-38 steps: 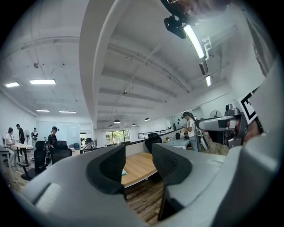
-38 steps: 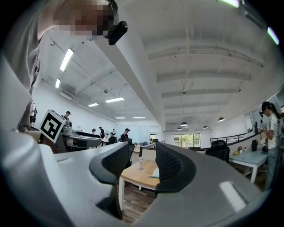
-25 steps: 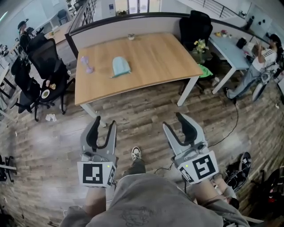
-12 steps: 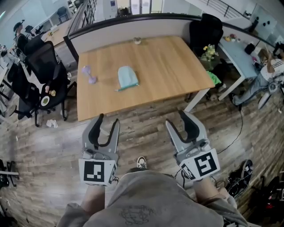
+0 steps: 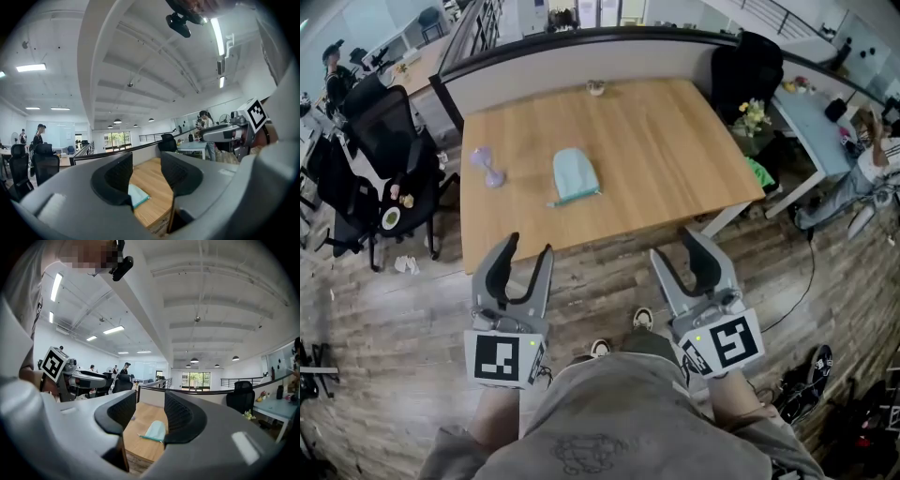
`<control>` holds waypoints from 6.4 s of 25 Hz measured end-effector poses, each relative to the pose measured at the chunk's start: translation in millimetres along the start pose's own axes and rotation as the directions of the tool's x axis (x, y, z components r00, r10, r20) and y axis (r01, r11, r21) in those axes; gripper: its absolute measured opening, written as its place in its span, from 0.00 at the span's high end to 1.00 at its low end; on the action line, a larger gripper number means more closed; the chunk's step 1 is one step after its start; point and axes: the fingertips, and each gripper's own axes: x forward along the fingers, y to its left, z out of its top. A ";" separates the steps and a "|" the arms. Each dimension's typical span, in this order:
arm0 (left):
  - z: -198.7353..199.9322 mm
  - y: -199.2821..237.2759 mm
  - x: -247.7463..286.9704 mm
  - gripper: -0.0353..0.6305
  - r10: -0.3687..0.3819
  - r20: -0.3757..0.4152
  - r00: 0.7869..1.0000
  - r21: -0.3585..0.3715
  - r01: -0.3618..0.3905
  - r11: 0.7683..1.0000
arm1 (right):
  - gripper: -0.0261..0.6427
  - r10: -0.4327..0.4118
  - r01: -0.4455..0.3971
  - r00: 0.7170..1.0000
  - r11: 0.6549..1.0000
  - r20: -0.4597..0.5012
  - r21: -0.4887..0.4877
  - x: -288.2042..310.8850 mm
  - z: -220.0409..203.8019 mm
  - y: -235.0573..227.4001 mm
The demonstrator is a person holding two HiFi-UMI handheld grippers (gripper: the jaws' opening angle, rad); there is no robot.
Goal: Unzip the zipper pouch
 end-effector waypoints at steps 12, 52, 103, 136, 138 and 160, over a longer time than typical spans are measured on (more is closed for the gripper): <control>-6.7 13.0 105.0 0.68 0.063 -0.020 0.998 0.015 -0.063 0.998 | 0.70 0.088 -0.088 0.996 0.996 -0.005 0.010 84.4 -22.9 -84.6; -80.2 82.9 286.7 0.68 0.405 -0.318 0.857 -0.012 -0.431 0.902 | 0.70 0.666 -0.669 0.722 0.741 -0.188 0.056 333.7 -116.7 -188.1; -307.4 90.1 262.4 0.65 0.225 -0.621 0.751 -0.176 -0.413 0.894 | 0.89 0.678 -0.901 0.185 0.406 -0.711 0.153 366.0 -404.4 -85.1; -63.2 141.5 221.1 0.65 0.348 -0.245 0.905 -0.067 -0.374 0.925 | 0.95 0.807 -0.740 0.588 0.564 -0.054 0.367 348.8 -48.8 -109.1; -61.3 130.2 228.7 0.66 0.293 -0.250 0.923 -0.071 -0.319 0.945 | 0.95 0.809 -0.741 0.585 0.563 -0.061 0.365 345.4 -50.0 -109.1; -37.6 40.0 319.1 0.84 -0.123 -0.243 0.962 0.457 0.225 0.861 | 0.95 0.846 -0.780 0.523 0.524 -0.103 0.343 321.2 -45.5 -108.1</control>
